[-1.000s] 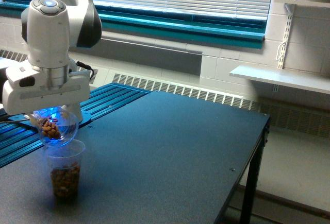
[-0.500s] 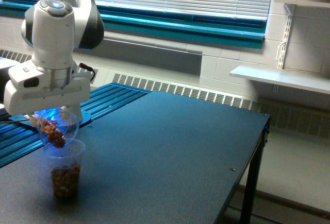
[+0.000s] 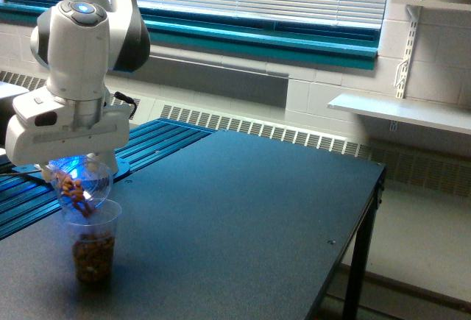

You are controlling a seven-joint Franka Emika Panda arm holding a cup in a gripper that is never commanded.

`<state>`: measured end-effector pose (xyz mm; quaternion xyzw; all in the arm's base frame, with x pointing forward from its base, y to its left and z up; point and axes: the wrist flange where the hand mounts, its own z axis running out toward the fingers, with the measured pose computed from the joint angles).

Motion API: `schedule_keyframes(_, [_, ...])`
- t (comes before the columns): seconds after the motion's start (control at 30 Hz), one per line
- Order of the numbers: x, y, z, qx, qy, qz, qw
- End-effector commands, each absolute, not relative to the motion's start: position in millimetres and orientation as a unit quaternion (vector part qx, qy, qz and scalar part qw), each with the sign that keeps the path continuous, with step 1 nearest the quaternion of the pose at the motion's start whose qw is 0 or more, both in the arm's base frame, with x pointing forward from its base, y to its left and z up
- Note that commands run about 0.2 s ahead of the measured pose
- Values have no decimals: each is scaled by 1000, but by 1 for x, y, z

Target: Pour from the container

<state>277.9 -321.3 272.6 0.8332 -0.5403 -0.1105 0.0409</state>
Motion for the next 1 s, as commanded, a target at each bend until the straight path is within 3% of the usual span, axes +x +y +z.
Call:
schedule_keyframes(0.03, [281, -319, 270, 837, -532, -119, 46])
schedule_keyframes(1.0, [296, -309, 273, 850, -512, -117, 50])
